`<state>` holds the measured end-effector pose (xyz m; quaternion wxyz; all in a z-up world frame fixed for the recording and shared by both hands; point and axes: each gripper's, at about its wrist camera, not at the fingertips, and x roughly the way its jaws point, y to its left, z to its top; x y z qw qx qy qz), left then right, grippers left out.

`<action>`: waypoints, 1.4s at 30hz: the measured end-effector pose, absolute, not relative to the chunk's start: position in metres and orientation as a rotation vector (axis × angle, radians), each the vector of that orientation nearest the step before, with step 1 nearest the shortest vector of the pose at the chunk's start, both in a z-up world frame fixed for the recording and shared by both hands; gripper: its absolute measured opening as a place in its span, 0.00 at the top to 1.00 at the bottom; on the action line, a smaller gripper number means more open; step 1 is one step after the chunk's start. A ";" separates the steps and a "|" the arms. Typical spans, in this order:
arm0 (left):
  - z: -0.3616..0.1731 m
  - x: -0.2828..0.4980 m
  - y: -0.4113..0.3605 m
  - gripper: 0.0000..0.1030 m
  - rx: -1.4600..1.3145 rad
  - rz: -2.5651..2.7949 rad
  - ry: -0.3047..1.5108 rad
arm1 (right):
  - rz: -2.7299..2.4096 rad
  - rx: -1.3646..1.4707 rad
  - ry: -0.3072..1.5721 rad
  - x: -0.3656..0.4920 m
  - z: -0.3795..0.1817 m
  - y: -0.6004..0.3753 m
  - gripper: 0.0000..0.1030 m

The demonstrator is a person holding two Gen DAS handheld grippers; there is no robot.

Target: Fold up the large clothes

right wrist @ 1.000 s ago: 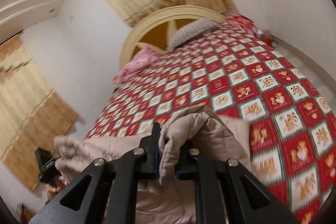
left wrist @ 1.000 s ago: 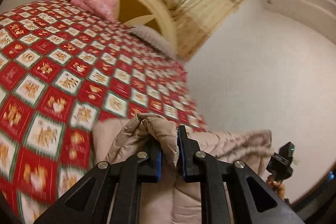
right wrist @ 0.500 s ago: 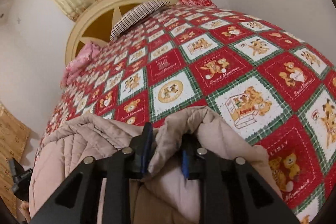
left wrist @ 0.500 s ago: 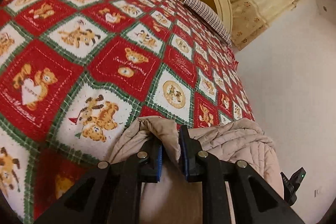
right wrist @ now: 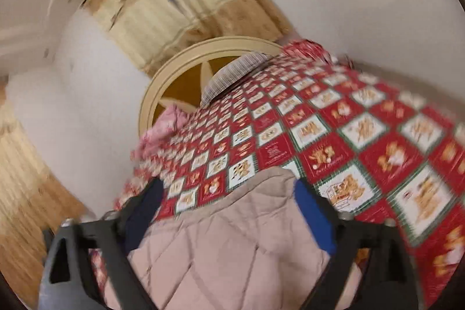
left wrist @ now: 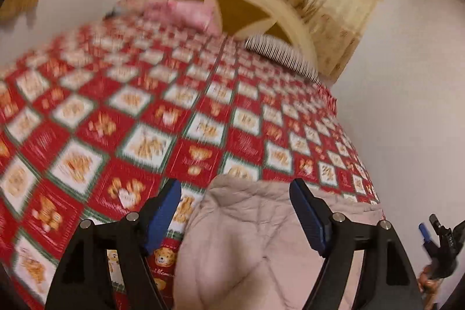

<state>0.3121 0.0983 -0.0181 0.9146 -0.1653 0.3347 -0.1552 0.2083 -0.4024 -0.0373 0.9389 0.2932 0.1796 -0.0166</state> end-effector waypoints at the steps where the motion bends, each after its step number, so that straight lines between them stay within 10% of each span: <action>1: -0.013 0.305 0.089 0.22 -0.323 -0.322 0.677 | -0.021 0.530 0.407 0.210 -0.026 -0.384 0.48; 4: -0.014 0.290 0.046 0.22 -0.227 -0.347 0.682 | 0.033 0.385 0.489 0.218 -0.019 -0.329 0.71; 19: -0.125 0.297 -0.080 0.07 -0.004 -0.400 0.723 | -0.044 0.255 0.681 0.286 -0.148 -0.239 0.78; 42: -0.141 0.306 -0.102 0.03 0.095 -0.349 0.771 | -0.291 0.207 0.716 0.264 -0.147 -0.276 0.93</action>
